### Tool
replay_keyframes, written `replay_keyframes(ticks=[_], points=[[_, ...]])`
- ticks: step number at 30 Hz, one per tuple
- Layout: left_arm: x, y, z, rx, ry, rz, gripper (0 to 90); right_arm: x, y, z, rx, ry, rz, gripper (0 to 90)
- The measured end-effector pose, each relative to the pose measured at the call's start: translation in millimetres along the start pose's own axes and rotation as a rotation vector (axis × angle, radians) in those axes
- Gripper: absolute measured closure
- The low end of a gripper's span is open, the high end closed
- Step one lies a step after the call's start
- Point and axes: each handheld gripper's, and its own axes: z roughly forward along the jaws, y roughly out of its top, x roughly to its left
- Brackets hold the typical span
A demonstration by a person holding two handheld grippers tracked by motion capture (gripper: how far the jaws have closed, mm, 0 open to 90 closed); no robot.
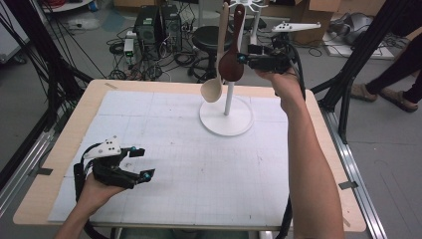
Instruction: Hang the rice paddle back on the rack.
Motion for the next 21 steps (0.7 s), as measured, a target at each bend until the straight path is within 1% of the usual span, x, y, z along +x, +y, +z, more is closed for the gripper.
replay_keyframes(ticks=[4,7,8,10,15,18,20,21], points=[[1.8,-0.5,-0.8,0.001,0.008,-0.008,16.9,7.6,-7.2,-5.4,-0.006,-0.002,-0.013,27.1],[3.1,-0.9,-1.2,0.002,0.013,-0.01,16.5,13.1,-15.6,-7.6,0.014,-0.003,-0.026,24.3],[3.3,-1.1,-1.5,0.004,0.014,-0.012,16.4,15.5,-18.8,-8.6,0.013,0.0,-0.027,24.1],[3.7,-1.3,-1.3,0.006,0.017,-0.013,16.2,19.7,-26.1,-11.3,0.022,0.003,-0.036,20.9],[4.6,-1.6,-1.2,0.012,0.024,-0.016,15.4,29.2,-44.8,-20.3,0.044,-0.005,-0.047,20.7],[5.1,-1.7,-1.0,0.014,0.031,-0.019,14.7,33.4,-57.1,-27.9,0.035,-0.007,-0.049,19.7],[5.0,-1.8,-0.8,0.012,0.036,-0.024,14.4,35.7,-65.0,-32.3,0.045,-0.008,-0.049,17.0],[5.6,-2.1,-1.3,0.014,0.037,-0.024,14.2,37.5,-69.2,-34.9,0.041,-0.011,-0.045,16.0]])
